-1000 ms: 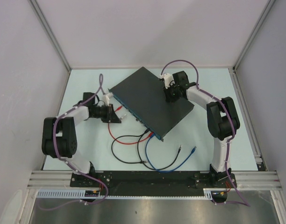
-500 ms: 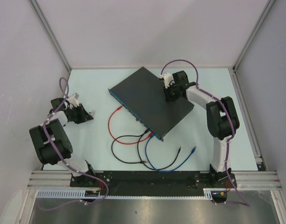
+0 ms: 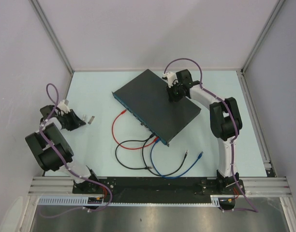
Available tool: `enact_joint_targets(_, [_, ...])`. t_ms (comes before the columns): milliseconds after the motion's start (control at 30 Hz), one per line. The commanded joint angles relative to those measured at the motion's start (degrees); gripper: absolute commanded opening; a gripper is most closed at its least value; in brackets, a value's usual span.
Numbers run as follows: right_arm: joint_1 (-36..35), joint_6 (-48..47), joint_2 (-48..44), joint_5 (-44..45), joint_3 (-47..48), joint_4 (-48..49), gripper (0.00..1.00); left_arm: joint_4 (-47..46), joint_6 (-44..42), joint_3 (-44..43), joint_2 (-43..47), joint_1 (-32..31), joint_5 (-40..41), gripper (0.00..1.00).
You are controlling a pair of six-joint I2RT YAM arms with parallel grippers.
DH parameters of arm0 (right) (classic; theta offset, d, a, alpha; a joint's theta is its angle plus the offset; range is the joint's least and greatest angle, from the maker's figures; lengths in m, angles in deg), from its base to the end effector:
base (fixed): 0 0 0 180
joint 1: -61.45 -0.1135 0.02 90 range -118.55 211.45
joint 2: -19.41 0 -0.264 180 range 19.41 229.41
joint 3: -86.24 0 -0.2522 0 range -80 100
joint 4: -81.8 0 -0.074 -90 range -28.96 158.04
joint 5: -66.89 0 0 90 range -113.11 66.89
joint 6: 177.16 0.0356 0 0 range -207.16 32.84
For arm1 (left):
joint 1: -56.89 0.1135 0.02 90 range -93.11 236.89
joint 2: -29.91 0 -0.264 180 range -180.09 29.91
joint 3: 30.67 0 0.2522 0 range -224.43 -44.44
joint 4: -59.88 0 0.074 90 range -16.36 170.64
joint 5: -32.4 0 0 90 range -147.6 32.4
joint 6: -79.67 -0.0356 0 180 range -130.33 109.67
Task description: Pull the plug from the switch port
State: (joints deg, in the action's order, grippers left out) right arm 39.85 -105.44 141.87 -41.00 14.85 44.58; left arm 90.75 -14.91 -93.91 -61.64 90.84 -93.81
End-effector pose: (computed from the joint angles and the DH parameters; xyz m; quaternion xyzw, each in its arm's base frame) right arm 0.4370 0.1848 0.1920 -0.3663 0.8579 0.1561 0.3248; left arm 0.2621 0.1511 0.1696 -0.1524 0.9073 -0.1995 0.3373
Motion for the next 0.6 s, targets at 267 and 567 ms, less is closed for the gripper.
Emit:
enact_joint_targets(267, [-1.3, -5.1, 8.5, 4.4, -3.5, -14.0, 0.33, -4.6, 1.9, -2.0, -5.0, 1.8, -0.5, 0.12])
enact_joint_targets(567, [-0.7, -5.0, 14.2, 4.2, 4.2, -20.7, 0.44, -6.3, 3.3, 3.7, 3.4, 1.5, 0.5, 0.55])
